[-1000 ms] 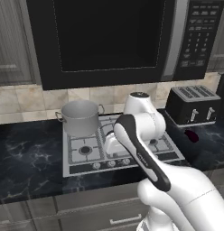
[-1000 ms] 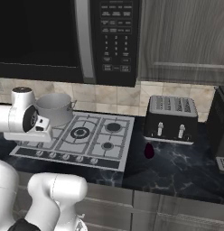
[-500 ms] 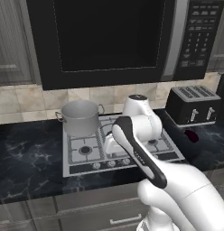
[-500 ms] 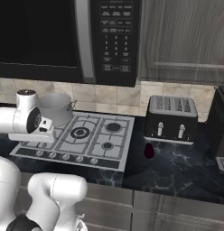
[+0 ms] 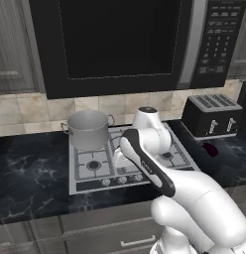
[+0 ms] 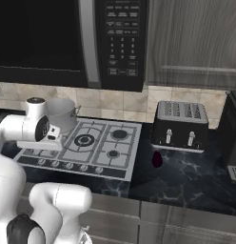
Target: Turn on the burner for the pot on the stove. Wait thirty seconds for the pot to heat up. Then add the eggplant to the pot.
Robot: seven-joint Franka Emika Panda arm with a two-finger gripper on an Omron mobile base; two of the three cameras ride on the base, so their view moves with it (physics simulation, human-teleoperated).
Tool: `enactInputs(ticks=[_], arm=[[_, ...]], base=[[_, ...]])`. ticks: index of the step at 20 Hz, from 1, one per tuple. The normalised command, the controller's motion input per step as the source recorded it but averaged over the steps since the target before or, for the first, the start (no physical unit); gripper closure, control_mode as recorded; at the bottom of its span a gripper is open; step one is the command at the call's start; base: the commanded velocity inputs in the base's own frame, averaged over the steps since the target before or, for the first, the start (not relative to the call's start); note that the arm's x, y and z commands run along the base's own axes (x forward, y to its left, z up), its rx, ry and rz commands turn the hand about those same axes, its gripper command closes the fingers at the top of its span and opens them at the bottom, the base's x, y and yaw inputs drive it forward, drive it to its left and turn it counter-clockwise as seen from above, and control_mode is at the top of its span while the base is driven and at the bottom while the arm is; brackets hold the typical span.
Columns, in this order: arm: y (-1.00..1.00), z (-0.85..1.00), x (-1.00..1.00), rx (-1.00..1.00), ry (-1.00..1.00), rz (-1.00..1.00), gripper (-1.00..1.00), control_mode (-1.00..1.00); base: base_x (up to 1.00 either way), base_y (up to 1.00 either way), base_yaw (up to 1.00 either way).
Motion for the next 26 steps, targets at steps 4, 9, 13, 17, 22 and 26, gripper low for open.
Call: enactInputs(ticks=[4, 9, 13, 17, 22, 26], arm=[[0.02, -0.26, 0.3, 0.0, 0.03, 0.0, -1.0, -1.0], [0.04, -0.25, 0.22, 0.0, 0.03, 0.0, -1.0, -1.0], [0.13, -0.16, 0.05, -0.01, 0.0, 0.0, -1.0, -1.0], [0.16, -0.14, 0.0, -0.01, 0.0, 0.0, -1.0, -1.0], [0.02, -0.19, 0.0, 0.0, 0.0, 0.0, -1.0, -1.0], [0.0, -0.2, 0.0, 0.0, 0.0, 0.0, -1.0, -1.0]], base=[[0.0, 0.0, 0.0], [0.0, 0.0, 0.0], [0.0, 0.0, 0.0], [0.0, 0.0, 0.0], [0.0, 0.0, 0.0], [0.0, 0.0, 0.0]])
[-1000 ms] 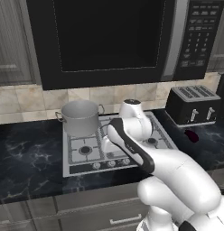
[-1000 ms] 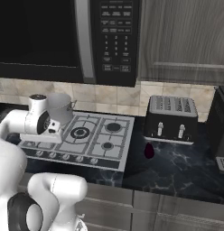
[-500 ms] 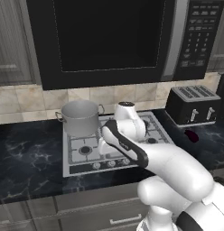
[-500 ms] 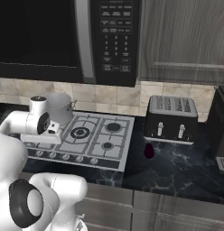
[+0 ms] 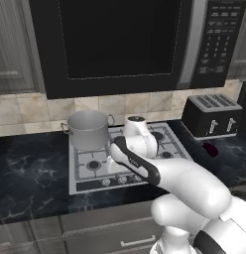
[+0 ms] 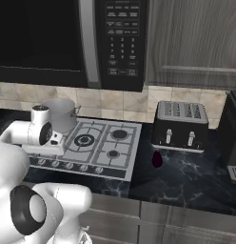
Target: Turn on the burner for the pot on the stove. Wait thirty seconds for the pot to heat up. Then add the eggplant to the pot.
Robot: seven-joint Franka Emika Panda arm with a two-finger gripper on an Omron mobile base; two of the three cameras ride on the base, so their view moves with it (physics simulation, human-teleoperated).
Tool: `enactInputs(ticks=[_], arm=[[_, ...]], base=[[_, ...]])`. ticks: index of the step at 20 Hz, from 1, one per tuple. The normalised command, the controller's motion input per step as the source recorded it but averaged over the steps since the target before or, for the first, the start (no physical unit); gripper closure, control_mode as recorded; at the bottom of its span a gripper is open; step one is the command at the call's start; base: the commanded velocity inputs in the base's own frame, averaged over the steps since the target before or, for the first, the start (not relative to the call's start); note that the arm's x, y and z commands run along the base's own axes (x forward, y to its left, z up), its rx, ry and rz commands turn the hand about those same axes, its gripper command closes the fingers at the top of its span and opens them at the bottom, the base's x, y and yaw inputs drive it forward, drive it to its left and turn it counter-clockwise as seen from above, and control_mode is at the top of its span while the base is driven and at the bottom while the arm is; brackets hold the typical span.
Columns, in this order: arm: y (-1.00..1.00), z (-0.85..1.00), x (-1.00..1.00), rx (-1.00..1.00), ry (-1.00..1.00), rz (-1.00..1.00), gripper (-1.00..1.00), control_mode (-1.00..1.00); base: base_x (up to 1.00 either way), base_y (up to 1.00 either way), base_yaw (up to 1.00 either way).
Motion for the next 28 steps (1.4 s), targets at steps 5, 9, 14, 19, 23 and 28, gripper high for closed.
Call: enactInputs(ticks=[5, 9, 14, 19, 23, 28], arm=[[0.0, -0.19, 0.0, 0.0, 0.0, 0.0, -1.0, -1.0], [0.0, -0.14, 0.0, 0.0, 0.0, 0.0, -1.0, -1.0], [0.0, -0.03, 0.02, 0.0, 0.0, 0.0, -1.0, -1.0], [0.0, -0.04, 0.09, 0.0, 0.0, 0.0, -1.0, -1.0], [0.0, -0.04, 0.13, 0.0, 0.0, 0.0, -1.0, -1.0], [0.0, -0.09, 0.17, 0.0, 0.0, 0.0, -1.0, -1.0]], base=[[0.0, 0.0, 0.0], [0.0, 0.0, 0.0], [0.0, 0.0, 0.0], [0.0, 0.0, 0.0], [0.0, 0.0, 0.0], [0.0, 0.0, 0.0]])
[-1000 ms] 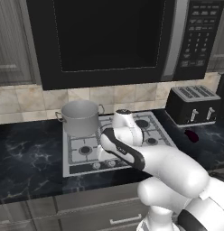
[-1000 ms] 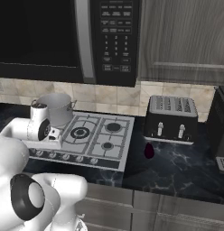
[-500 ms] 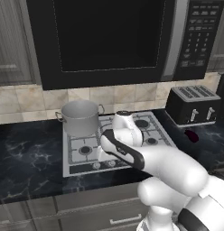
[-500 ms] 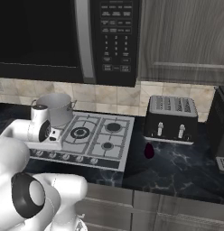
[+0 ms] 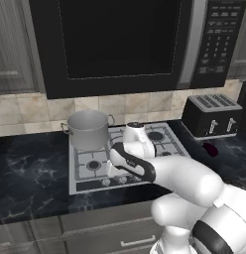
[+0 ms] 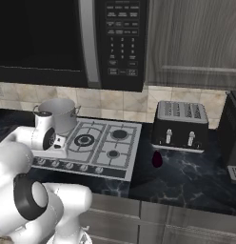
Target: Turn on the burner for the pot on the stove. Wait thirty seconds for the pot to heat up. Then add the eggplant to the pot.
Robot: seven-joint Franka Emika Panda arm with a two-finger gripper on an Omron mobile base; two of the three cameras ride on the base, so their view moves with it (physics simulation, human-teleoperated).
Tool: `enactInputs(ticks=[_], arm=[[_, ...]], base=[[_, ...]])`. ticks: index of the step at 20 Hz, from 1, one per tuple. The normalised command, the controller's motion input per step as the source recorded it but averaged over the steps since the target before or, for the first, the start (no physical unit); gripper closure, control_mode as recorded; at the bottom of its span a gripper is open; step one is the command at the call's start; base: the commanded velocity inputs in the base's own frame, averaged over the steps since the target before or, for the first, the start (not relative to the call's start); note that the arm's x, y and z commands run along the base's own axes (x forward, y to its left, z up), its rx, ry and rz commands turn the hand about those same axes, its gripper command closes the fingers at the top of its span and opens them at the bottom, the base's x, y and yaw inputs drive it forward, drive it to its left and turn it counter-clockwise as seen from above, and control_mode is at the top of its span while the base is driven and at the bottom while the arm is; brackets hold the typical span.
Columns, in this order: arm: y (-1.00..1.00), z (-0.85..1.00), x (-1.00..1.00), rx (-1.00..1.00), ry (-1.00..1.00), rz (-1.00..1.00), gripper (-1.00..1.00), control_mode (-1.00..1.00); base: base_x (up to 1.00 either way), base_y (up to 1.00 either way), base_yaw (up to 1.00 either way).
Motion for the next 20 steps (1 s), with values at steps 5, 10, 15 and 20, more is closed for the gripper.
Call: enactInputs(ticks=[5, 10, 15, 20], arm=[[0.0, -0.17, 0.15, 0.0, 0.0, 0.0, -1.0, -1.0], [0.0, -0.25, 0.23, 0.0, 0.04, 0.01, -1.0, -1.0], [0.0, -0.24, 0.11, 0.0, 0.0, 0.0, -1.0, -1.0], [0.0, -0.18, 0.0, 0.0, 0.0, 0.0, -1.0, -1.0]], base=[[0.0, 0.0, 0.0], [0.0, 0.0, 0.0], [0.0, 0.0, 0.0], [0.0, 0.0, 0.0]])
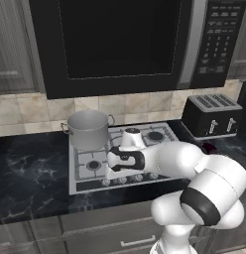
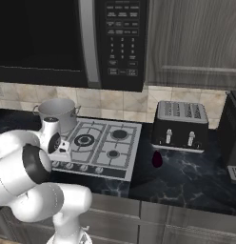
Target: Turn on the burner for the pot on the stove. Wait thirty seconds for the pot to heat up. Then add the eggplant to the pot.
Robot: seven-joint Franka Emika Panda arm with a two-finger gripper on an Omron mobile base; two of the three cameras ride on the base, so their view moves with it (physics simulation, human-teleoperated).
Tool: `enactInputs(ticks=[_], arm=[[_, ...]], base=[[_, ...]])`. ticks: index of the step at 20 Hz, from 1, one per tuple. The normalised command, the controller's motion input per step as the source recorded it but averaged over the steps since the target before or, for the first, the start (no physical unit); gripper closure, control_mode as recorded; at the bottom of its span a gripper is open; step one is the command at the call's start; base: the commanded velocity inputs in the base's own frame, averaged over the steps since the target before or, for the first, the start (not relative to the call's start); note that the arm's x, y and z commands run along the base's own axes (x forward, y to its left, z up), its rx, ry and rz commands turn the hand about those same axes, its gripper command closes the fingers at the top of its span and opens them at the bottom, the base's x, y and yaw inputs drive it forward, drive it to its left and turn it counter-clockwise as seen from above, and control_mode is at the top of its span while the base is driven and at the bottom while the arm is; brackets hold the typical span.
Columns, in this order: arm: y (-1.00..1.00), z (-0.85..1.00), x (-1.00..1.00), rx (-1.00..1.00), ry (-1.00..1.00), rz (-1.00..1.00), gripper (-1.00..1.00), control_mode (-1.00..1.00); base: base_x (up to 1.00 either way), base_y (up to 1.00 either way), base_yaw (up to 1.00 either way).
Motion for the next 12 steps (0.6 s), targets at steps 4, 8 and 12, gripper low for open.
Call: enactInputs(ticks=[4, 8, 12], arm=[[0.0, -0.19, 0.09, 0.0, 0.0, 0.0, -1.0, -1.0], [0.0, -0.18, 0.2, 0.0, 0.0, 0.0, -1.0, -1.0], [0.0, -0.11, 0.19, 0.0, 0.0, 0.0, -1.0, -1.0]], base=[[0.0, 0.0, 0.0], [0.0, 0.0, 0.0], [0.0, 0.0, 0.0]])
